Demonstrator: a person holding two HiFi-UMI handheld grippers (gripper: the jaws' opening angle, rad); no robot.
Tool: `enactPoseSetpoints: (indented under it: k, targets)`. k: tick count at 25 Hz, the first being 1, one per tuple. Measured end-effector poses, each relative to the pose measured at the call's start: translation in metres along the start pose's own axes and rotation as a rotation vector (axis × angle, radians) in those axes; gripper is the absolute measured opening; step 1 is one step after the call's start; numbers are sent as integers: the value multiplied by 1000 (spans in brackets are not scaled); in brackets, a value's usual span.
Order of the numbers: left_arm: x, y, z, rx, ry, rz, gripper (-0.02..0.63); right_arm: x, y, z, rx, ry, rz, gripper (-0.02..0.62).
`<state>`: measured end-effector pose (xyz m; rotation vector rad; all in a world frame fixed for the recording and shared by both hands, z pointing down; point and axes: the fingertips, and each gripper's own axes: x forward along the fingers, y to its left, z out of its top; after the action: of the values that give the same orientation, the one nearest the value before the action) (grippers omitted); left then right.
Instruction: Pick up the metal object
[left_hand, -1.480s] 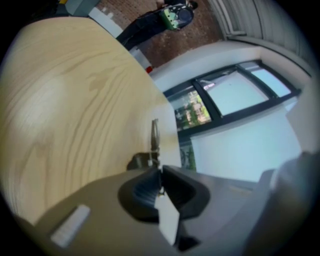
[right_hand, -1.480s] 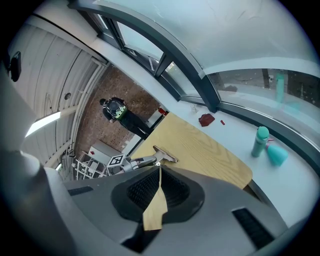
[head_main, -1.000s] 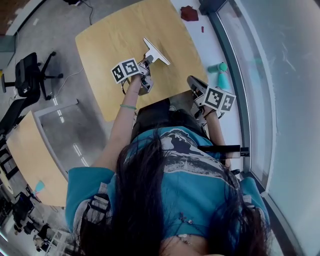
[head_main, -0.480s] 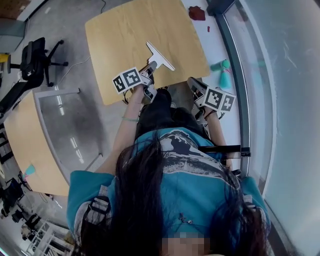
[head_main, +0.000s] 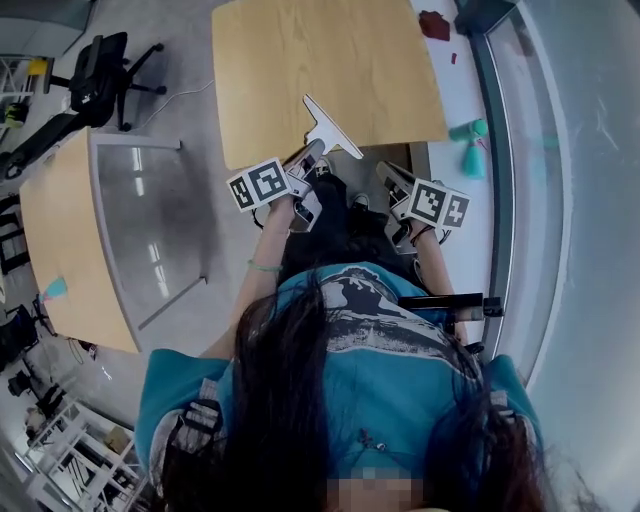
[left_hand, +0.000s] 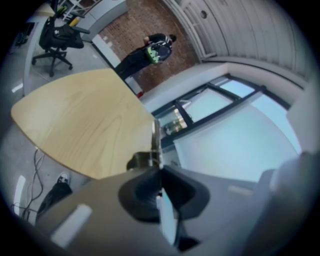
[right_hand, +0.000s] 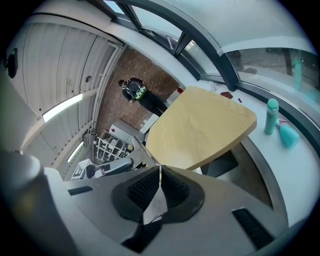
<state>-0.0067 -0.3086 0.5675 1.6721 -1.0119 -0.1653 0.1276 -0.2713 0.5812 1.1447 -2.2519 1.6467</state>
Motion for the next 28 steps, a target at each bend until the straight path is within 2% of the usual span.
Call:
enactPoseSetpoints:
  k: [4,9,15,19,25,28]
  targets:
    - [-35,7,-3,4,-19,29,2,12,21,-19,-5,38,28,20]
    - [-44,6,-2,16,-13,38,2,24,31,-18,1,45,54,20]
    - [-85,18,2,24,-3,32,2,46,60,-38,-14,54,51,20]
    - [-112,24,7,75,11,35,2,54,84,-50,-31,41,52,20]
    - [-106,30,5,127,18,16,2,56,81,-56,-67,27,44,20]
    - [-148,37,2,172,43,-2,2,53,111,-91,-67,-2,22,20]
